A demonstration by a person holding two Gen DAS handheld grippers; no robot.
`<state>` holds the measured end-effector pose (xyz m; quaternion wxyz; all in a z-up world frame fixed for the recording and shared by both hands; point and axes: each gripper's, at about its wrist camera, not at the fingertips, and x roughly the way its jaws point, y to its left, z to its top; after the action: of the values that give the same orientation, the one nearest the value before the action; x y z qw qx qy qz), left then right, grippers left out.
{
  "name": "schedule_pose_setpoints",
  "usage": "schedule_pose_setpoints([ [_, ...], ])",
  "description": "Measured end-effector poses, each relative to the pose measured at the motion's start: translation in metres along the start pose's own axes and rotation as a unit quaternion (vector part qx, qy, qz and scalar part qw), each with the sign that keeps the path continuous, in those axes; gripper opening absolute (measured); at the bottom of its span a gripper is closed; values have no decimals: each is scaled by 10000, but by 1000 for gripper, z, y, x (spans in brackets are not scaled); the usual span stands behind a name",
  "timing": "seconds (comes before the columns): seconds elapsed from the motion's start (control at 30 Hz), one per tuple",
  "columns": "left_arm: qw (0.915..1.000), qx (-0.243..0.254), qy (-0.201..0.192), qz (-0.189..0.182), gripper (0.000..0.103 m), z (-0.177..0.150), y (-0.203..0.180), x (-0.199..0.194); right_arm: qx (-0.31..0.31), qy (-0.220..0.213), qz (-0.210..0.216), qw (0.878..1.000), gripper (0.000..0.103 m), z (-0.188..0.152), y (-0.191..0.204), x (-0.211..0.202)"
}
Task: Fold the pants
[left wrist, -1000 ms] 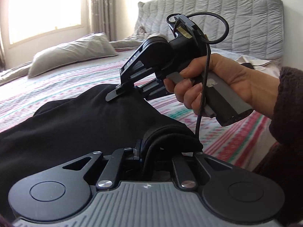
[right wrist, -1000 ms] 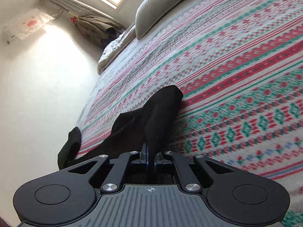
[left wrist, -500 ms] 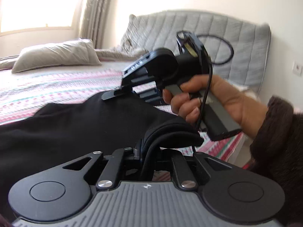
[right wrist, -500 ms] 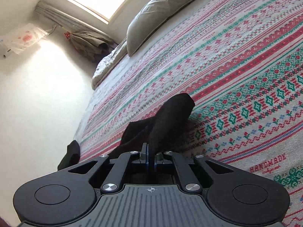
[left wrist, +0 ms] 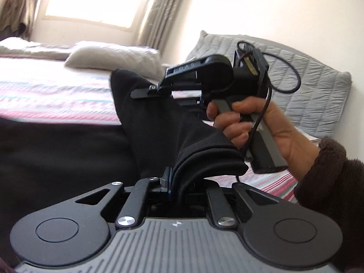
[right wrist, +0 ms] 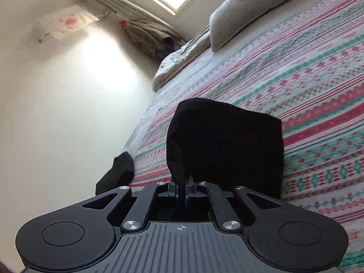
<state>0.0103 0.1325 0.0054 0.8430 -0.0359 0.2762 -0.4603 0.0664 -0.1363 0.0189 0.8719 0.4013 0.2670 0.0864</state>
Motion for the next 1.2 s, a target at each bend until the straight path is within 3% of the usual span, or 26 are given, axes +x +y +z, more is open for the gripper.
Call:
schedule_pose_setpoints([
  [0.23, 9992, 28, 209, 326, 21, -12, 27, -27, -331, 517, -11, 9981, 5, -23, 26, 63],
  [0.33, 9992, 175, 318, 165, 23, -15, 38, -37, -385, 648, 107, 9971, 6, -30, 34, 80],
  [0.43, 9982, 317, 168, -472, 40, -16, 54, -53, -411, 798, 99, 9959, 11, -38, 38, 90],
  [0.5, 9973, 327, -91, -649, 69, -15, 63, -62, -423, 881, 10, 9952, 11, -41, 36, 95],
  [0.57, 9954, 58, -165, -945, 89, -10, 73, -66, -350, 920, -7, 9951, 11, -43, 33, 97],
  [0.63, 9923, -273, -136, -1202, 92, -3, 83, -64, -291, 906, 11, 9955, 11, -45, 30, 94],
  [0.8, 9867, -1053, 52, -1237, 100, 10, 104, -51, -276, 895, 63, 9956, 13, -44, 36, 89],
  [0.9, 9810, -1472, 83, -1262, 101, 12, 118, -48, -205, 1004, 318, 9942, 28, -43, 41, 83],
  [0.97, 9750, -1703, 106, -1421, 103, 15, 125, -46, -254, 1013, 487, 9933, 53, -43, 47, 76],
  [1.0, 9723, -1795, 113, -1492, 103, 15, 129, -47, -324, 979, 537, 9932, 59, -43, 50, 71],
  [1.07, 9700, -1882, 136, -1531, 103, 19, 130, -42, -454, 951, 570, 9928, 63, -42, 55, 62],
  [1.2, 9735, -1941, 331, -1162, 103, 24, 135, -30, -502, 836, 416, 9944, 73, -40, 51, 46],
])
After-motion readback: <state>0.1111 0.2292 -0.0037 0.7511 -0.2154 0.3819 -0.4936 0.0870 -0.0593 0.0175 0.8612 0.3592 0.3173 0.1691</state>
